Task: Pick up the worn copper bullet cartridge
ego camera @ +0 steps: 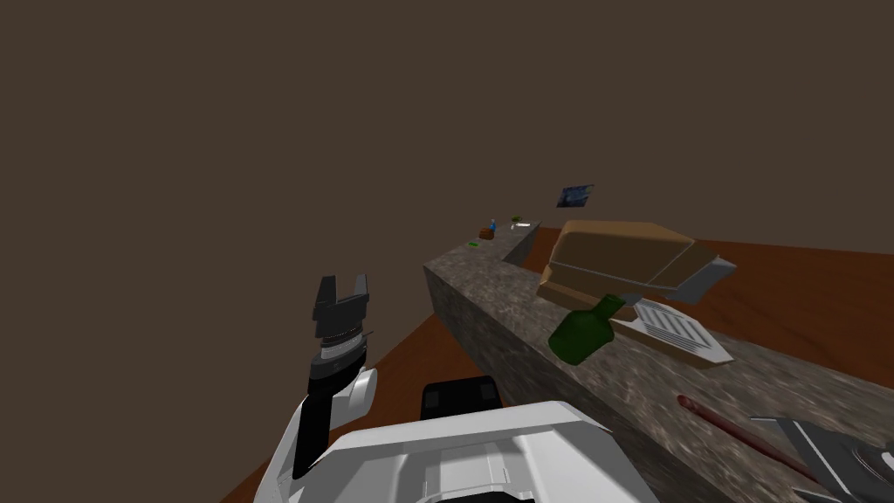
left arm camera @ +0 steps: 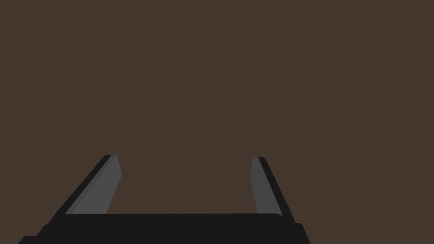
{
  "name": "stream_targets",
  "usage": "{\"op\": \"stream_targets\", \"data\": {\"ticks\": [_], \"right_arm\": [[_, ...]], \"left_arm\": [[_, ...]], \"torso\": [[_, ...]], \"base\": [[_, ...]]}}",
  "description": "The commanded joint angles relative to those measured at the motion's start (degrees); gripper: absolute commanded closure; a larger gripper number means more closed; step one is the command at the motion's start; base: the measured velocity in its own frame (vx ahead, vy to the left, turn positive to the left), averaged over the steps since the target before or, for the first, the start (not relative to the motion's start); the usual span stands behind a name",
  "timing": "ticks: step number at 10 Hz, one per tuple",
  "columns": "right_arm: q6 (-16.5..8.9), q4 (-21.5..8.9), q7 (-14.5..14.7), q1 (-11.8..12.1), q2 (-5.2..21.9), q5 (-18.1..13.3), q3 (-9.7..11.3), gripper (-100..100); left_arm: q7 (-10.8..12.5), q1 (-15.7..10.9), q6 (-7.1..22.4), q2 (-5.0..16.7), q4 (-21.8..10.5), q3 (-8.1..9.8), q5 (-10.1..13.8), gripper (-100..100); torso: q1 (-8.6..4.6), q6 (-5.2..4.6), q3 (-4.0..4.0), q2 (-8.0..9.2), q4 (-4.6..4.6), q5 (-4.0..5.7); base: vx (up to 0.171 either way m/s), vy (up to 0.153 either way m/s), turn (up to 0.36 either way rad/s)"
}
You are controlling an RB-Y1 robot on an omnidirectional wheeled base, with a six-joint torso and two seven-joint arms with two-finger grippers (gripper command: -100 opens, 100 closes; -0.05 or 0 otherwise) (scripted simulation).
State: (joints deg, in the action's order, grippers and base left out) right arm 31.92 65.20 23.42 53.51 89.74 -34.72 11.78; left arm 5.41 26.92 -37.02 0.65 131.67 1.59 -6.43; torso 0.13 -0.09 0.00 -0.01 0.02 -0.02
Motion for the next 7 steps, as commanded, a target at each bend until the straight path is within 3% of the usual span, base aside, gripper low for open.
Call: {"op": "stream_targets", "data": {"ticks": [1, 2, 3, 7], "right_arm": [[-1.0, -0.1, 0.2, -0.7, -1.7, -0.6, 1.0, -100], [-0.4, -0.2, 0.4, -0.1, -1.0, -0.2, 0.3, -100], [-0.5, -0.2, 0.5, -0.1, -1.1, -0.2, 0.3, 100], [-0.5, -0.2, 0.5, 0.0, -1.1, -0.2, 0.3, 100]], "left_arm": [[0.0, 0.0, 0.0, 0.0, 0.0, 0.0, 0.0, 0], [0.0, 0.0, 0.0, 0.0, 0.0, 0.0, 0.0, 0], [0.0, 0.0, 0.0, 0.0, 0.0, 0.0, 0.0, 0], [0.0, 0.0, 0.0, 0.0, 0.0, 0.0, 0.0, 0]], "torso": [[0.0, 0.0, 0.0, 0.0, 0.0, 0.0], [0.04, -0.01, 0.02, 0.04, 0.01, -0.01], [0.14, -0.01, 0.05, 0.08, 0.02, -0.04], [0.18, 0.0, 0.05, 0.09, 0.03, -0.01]], "base": [[0.01, -0.035, 0.062], [-0.006, -0.003, 0.016], [0.0, 0.0, 0.0], [0.0, 0.0, 0.0]]}}
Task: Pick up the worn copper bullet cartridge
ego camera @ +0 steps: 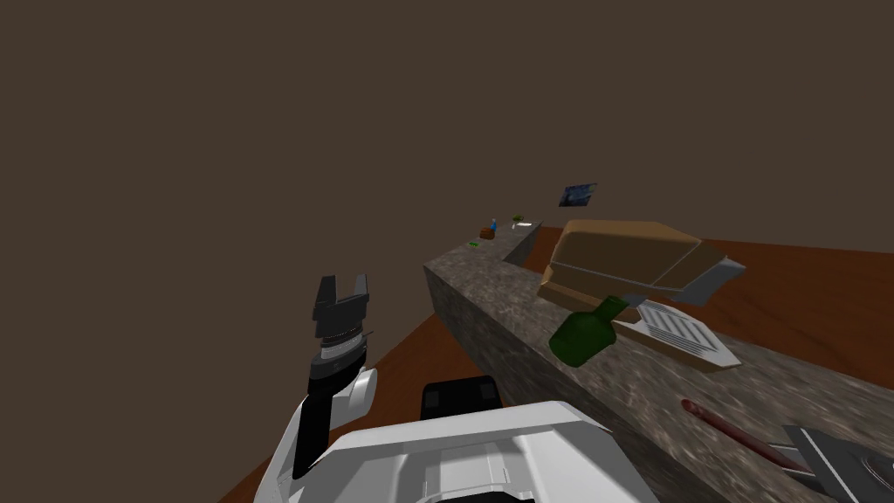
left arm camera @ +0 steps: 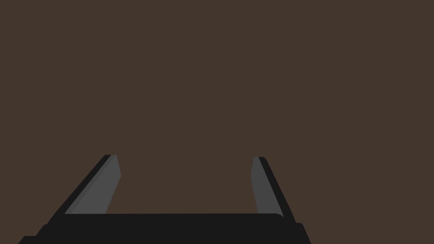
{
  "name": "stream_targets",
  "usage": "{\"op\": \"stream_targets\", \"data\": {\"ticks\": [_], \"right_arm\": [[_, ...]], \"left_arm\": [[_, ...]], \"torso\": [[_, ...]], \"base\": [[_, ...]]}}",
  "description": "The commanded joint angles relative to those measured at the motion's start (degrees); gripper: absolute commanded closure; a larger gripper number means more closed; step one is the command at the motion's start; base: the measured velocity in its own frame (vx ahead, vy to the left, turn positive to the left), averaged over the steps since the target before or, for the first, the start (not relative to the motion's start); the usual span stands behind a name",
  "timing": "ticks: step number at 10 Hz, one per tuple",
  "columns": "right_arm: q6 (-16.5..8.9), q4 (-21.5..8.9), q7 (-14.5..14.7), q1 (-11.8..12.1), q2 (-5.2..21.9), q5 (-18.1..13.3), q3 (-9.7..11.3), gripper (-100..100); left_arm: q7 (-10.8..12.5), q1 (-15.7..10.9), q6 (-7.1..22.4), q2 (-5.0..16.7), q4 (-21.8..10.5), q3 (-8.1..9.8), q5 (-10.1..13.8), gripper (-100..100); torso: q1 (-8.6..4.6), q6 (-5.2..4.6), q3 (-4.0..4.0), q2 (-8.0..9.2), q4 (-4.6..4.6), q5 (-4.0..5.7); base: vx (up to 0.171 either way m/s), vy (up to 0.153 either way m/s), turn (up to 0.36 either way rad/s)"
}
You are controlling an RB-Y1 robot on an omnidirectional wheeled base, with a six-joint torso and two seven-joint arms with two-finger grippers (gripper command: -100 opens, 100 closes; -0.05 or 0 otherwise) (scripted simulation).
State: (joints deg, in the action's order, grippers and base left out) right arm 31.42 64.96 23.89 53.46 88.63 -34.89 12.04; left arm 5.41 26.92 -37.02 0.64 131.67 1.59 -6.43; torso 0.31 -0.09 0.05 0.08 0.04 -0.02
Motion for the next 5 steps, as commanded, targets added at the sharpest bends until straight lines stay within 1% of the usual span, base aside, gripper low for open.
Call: {"op": "stream_targets", "data": {"ticks": [1, 2, 3, 5], "right_arm": [[0.0, 0.0, 0.0, 0.0, 0.0, 0.0, 0.0, 0], [0.7, 0.5, -0.9, 0.1, 2.1, 0.3, -0.4, 100], [0.9, 0.6, -1.1, 0.2, 2.6, 0.4, -0.7, 100], [1.8, 0.8, -1.6, 0.8, 4.7, 1.0, -1.6, 100]], "left_arm": [[0.0, 0.0, 0.0, 0.0, 0.0, 0.0, 0.0, 0], [0.0, 0.0, 0.0, 0.0, 0.0, 0.0, 0.0, 0], [0.0, 0.0, 0.0, 0.0, 0.0, 0.0, 0.0, 0], [0.0, 0.0, 0.0, 0.0, 0.0, 0.0, 0.0, 0]], "torso": [[0.0, 0.0, 0.0, 0.0, 0.0, 0.0], [0.0, 0.0, 0.0, 0.0, 0.0, 0.0], [0.09, -0.04, 0.01, 0.02, 0.0, -0.04], [0.18, -0.02, 0.04, 0.08, 0.01, -0.06]], "base": [[0.0, 0.0, 0.0], [-0.004, 0.026, -0.122], [-0.016, 0.039, -0.098], [-0.022, 0.034, -0.062]]}}
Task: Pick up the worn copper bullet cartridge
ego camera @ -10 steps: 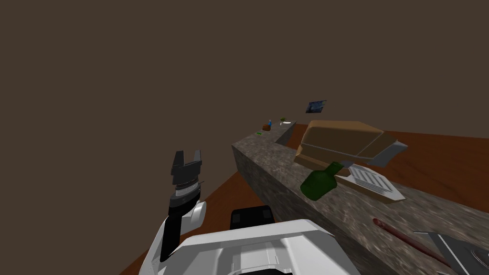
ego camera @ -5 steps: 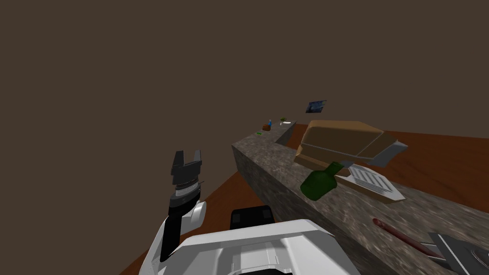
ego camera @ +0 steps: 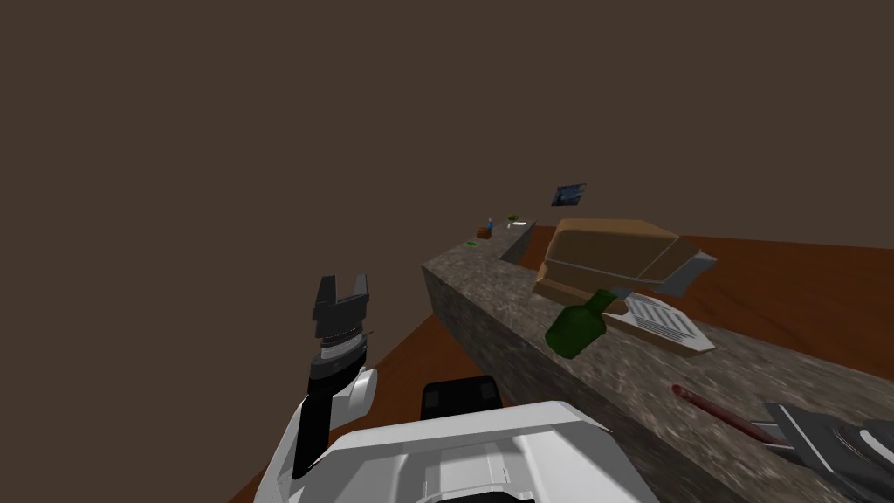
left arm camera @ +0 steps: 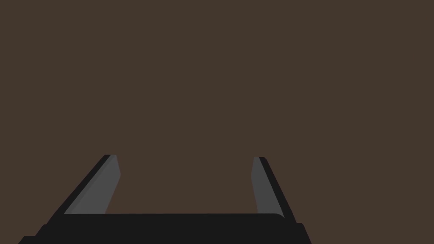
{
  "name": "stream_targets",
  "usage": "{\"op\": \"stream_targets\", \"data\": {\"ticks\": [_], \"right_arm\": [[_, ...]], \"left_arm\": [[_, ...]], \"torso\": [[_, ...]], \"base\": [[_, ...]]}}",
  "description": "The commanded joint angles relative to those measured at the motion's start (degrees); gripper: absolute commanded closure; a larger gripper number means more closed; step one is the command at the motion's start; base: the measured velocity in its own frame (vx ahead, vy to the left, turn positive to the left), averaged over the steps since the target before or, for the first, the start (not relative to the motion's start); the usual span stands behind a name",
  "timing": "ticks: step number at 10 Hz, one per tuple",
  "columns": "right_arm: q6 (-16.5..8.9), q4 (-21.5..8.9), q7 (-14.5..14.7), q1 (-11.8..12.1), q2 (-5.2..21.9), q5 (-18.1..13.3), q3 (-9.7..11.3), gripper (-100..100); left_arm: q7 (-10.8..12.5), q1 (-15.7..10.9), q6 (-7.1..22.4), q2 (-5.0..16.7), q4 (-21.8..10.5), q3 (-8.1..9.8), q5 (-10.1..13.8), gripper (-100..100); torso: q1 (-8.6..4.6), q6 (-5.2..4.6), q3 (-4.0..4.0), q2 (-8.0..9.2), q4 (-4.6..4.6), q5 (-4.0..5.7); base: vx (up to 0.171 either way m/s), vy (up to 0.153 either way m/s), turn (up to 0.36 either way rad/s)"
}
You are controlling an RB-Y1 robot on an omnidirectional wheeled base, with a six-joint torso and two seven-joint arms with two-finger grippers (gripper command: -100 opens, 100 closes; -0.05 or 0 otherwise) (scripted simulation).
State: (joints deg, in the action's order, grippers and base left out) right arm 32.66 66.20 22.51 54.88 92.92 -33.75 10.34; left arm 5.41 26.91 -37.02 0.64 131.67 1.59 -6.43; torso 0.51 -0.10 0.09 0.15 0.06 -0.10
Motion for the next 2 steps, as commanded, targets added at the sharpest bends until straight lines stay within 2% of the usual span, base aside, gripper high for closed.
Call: {"op": "stream_targets", "data": {"ticks": [1, 2], "right_arm": [[0.0, 0.0, 0.0, 0.0, 0.0, 0.0, 0.0, 100], [0.1, 0.1, -0.1, 0.1, 0.2, 0.1, -0.1, 0]], "left_arm": [[0.0, 0.0, 0.0, 0.0, 0.0, 0.0, 0.0, 0], [0.0, 0.0, 0.0, 0.0, 0.0, 0.0, 0.0, 0]], "torso": [[0.0, 0.0, 0.0, 0.0, 0.0, 0.0], [-0.08, -0.01, -0.01, -0.03, -0.01, 0.04]], "base": [[-0.009, 0.016, -0.009], [0.0, 0.0, 0.0]]}}
